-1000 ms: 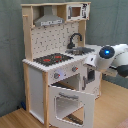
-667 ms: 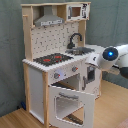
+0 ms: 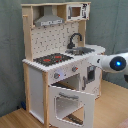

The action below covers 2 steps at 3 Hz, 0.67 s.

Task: Play with the kitchen

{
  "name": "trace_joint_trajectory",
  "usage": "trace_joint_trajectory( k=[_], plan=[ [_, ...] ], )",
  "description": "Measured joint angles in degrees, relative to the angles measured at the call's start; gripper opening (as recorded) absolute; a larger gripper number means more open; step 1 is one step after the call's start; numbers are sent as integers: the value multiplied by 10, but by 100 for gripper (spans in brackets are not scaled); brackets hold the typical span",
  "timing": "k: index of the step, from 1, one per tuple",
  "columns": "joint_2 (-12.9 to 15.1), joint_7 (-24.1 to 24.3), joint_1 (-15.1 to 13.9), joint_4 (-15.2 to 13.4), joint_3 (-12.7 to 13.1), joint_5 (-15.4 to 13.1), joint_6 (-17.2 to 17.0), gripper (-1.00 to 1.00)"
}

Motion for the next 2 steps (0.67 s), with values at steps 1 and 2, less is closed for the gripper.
trace_joint_trajectory(
  k=[1,2],
  plan=[
    [-18,-19,0,0,28,-55,0,100],
    [-30,-32,-2,2,65,-112,0,100]
  ],
)
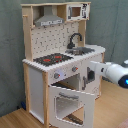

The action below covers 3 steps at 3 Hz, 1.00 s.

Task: Play with the kitchen

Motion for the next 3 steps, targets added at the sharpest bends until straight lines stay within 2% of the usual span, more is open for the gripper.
trace_joint_trajectory(
  k=[1,2,3],
  plan=[
    [-8,-7,-1,0,33,-53,0,100],
    [-15,-12,-1,0,52,-108,4,100],
    [-17,-13,-2,0,58,-163,21,100]
  ],
)
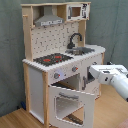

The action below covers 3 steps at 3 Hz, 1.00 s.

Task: Play with the kitchen

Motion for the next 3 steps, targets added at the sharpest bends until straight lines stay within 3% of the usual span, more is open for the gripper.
trace_joint_trajectory(
  k=[1,3],
  plan=[
    [0,11,-11,-8,0,-53,43,100],
    [0,76,-27,-67,0,-93,122,100]
  ],
)
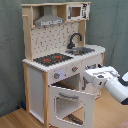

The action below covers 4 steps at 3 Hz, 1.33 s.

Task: Play with the kitchen

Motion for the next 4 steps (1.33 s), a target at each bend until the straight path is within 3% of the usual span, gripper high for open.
trace_joint_trajectory(
  k=[1,4],
  plan=[
    [0,34,5,-37,-15,-14,28,100],
    [0,-18,55,-61,-154,-44,128,100]
  ],
)
